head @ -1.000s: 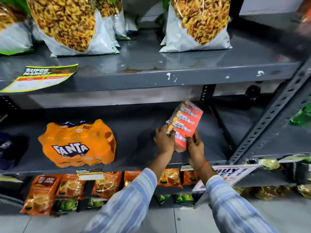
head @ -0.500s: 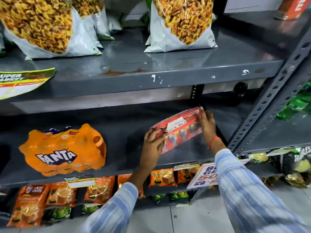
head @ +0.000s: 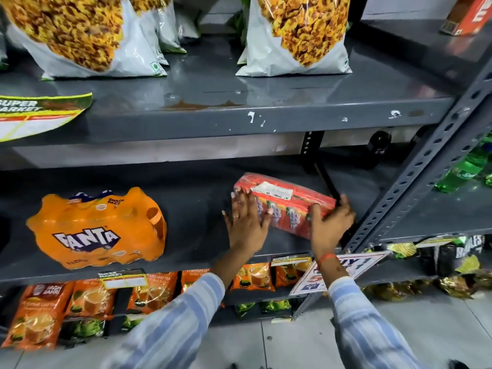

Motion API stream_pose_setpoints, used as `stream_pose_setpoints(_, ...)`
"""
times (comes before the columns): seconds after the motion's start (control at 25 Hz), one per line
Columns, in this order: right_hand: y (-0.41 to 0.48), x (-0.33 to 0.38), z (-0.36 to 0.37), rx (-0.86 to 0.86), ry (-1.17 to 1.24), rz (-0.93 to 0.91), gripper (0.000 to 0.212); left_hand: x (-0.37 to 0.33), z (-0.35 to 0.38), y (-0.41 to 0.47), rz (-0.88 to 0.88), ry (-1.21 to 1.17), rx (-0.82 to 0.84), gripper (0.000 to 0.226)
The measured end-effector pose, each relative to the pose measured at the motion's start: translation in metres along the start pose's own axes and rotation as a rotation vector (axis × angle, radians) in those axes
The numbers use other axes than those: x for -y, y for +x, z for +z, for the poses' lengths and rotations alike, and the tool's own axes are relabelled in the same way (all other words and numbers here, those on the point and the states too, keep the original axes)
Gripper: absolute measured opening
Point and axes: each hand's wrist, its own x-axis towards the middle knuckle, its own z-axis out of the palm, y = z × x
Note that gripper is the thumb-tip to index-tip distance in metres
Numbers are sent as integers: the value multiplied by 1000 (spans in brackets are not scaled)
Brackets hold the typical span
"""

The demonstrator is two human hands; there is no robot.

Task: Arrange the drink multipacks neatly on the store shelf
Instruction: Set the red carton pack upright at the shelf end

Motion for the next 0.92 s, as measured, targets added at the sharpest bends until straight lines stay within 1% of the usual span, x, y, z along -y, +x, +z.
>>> stream_pose_setpoints(0.04,-2,8,1,13,-5,-11,53,-10,3,-9,23,-75,59,86)
stream_pose_setpoints(0.08,-1,9,2,11,0,-18,54,-23,10,-24,68,-197,123,82)
stream_pose_setpoints(0.12,1,12,-1,4,3,-14,56,-37,16,-36,99,-334,171,73)
stream_pose_setpoints(0.16,4,11,-5,-4,11,-10,54,-46,19,-42,107,-458,193,65)
stream_pose_setpoints(0.24,4,5,-16,-16,8,19,45,-54,14,-33,72,-630,215,59)
stream_pose_setpoints(0.32,-9,-1,-25,-17,54,40,34,-49,1,-8,53,-658,211,54)
stream_pose_setpoints(0.36,-22,-1,-27,10,88,31,30,-44,-6,7,77,-679,212,50)
stream_pose_setpoints(0.4,-35,-1,-25,64,138,11,27,-37,-14,22,94,-731,247,47)
stream_pose_setpoints(0.48,-63,1,-12,212,210,-9,26,-21,-26,48,125,-787,398,47)
stream_pose_setpoints(0.52,-74,6,-5,287,234,-11,27,-17,-34,59,140,-763,485,50)
stream_pose_setpoints(0.6,-85,16,8,436,267,-32,31,-11,-52,78,159,-660,643,55)
stream_pose_setpoints(0.64,-87,23,11,493,275,-43,32,-11,-58,85,160,-599,696,54)
stream_pose_setpoints(0.68,-85,28,10,526,290,-47,33,-10,-62,89,152,-544,700,51)
stream_pose_setpoints(0.72,-78,31,6,523,319,-46,32,-12,-65,90,137,-507,646,46)
stream_pose_setpoints(0.76,-68,33,0,465,341,-38,30,-12,-62,87,97,-511,504,42)
stream_pose_setpoints(0.8,-52,33,-5,353,342,-28,27,-9,-55,75,25,-546,278,43)
stream_pose_setpoints(0.84,-32,32,-10,221,279,-15,27,-6,-44,55,-49,-583,34,48)
stream_pose_setpoints(0.88,-10,28,-13,152,184,9,33,-4,-31,28,-113,-641,-137,54)
stream_pose_setpoints(0.92,8,26,-16,173,66,41,43,-3,-16,1,-149,-692,-229,56)
